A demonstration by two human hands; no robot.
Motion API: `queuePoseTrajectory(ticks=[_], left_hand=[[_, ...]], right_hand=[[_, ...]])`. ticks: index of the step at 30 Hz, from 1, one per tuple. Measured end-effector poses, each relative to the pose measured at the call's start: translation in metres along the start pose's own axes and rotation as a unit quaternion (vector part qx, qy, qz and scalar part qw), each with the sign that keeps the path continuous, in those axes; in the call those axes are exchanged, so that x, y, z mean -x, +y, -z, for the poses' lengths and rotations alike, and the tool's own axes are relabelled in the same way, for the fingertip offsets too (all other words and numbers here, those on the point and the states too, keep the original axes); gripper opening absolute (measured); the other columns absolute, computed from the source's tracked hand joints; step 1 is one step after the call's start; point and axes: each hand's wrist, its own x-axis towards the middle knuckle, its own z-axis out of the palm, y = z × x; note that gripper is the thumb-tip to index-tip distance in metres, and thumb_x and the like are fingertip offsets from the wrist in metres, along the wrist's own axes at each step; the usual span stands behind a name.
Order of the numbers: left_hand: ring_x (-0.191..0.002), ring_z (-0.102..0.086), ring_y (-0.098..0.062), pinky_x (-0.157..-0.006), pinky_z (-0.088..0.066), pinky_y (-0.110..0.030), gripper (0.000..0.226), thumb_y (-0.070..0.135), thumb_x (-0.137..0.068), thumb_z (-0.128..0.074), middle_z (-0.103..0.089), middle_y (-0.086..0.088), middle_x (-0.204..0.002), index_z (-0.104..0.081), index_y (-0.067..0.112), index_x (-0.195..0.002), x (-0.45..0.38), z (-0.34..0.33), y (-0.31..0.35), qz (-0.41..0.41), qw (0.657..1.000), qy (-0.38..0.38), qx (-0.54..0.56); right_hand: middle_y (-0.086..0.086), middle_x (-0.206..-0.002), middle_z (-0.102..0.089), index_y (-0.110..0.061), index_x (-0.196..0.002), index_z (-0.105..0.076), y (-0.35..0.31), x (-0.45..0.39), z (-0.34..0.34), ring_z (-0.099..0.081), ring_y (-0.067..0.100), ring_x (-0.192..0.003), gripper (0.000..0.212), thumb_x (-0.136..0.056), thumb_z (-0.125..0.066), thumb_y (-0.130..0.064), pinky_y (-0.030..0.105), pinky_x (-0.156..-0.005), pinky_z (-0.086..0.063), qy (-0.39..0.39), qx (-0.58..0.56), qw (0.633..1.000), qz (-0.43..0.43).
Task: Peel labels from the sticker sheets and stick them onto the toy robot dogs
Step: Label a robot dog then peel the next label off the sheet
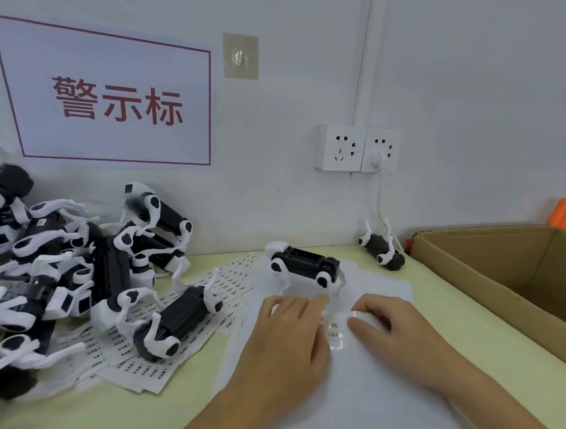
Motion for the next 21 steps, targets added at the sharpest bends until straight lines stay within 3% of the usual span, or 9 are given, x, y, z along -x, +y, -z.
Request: queuePoseTrajectory(ticks=[3,7,12,15,18,21], left_hand=[[-0.098,-0.025,0.009,-0.094,-0.024,-0.017,0.035,0.021,-0.102,-0.041,-0.045,0.015,-0.116,-0.048,0.026,-0.135,0.004,-0.005,-0.006,0.006,0.998,-0.003,0.063],[-0.091,-0.024,0.000,-0.089,-0.027,-0.018,0.026,0.020,-0.104,-0.038,-0.039,0.011,-0.109,-0.053,0.023,-0.124,0.002,-0.002,-0.003,-0.007,0.999,-0.009,0.047],[-0.100,-0.042,-0.014,-0.089,-0.038,-0.032,0.027,0.022,-0.100,-0.040,-0.046,0.005,-0.106,-0.057,0.020,-0.121,-0.001,-0.001,-0.002,-0.025,1.000,-0.001,0.005],[-0.091,-0.048,-0.016,-0.078,-0.042,-0.031,0.018,0.022,-0.088,-0.048,-0.052,0.005,-0.098,-0.061,0.018,-0.101,-0.003,0.000,0.003,-0.042,0.998,0.048,-0.006],[-0.085,-0.052,-0.012,-0.076,-0.047,-0.032,0.003,0.019,-0.085,-0.057,-0.052,0.010,-0.090,-0.060,0.018,-0.087,-0.002,-0.006,0.006,0.008,0.992,0.048,0.117],[-0.082,-0.055,-0.009,-0.076,-0.049,-0.033,0.005,0.022,-0.086,-0.061,-0.057,0.009,-0.087,-0.062,0.017,-0.086,-0.001,-0.013,0.004,0.038,0.982,0.032,0.184]], right_hand=[[-0.008,-0.075,-0.070,-0.024,-0.077,-0.069,-0.004,0.000,0.001,-0.063,0.001,-0.066,0.014,-0.090,-0.066,-0.025,0.015,-0.060,-0.045,-0.044,-0.059,0.996,-0.045],[0.001,-0.072,-0.069,-0.012,-0.078,-0.071,-0.007,0.001,0.008,-0.063,0.010,-0.064,0.018,-0.089,-0.068,-0.027,0.023,-0.060,-0.048,-0.121,-0.106,0.984,-0.081],[0.006,-0.082,-0.076,-0.017,-0.079,-0.076,-0.009,0.003,0.014,-0.070,0.014,-0.071,0.014,-0.090,-0.069,-0.022,0.026,-0.064,-0.053,-0.146,-0.143,0.974,-0.097],[0.011,-0.083,-0.075,-0.013,-0.080,-0.074,-0.010,0.003,0.014,-0.070,0.016,-0.070,0.015,-0.083,-0.067,-0.026,0.029,-0.063,-0.054,-0.138,-0.156,0.972,-0.106],[0.004,-0.071,-0.069,-0.015,-0.073,-0.070,-0.009,0.003,0.008,-0.064,0.013,-0.062,0.015,-0.086,-0.068,-0.023,0.024,-0.057,-0.049,-0.109,-0.170,0.973,-0.110],[-0.002,-0.066,-0.061,-0.013,-0.071,-0.066,-0.009,0.004,0.001,-0.057,0.011,-0.060,0.018,-0.083,-0.068,-0.026,0.024,-0.057,-0.046,-0.089,-0.157,0.978,-0.105]])
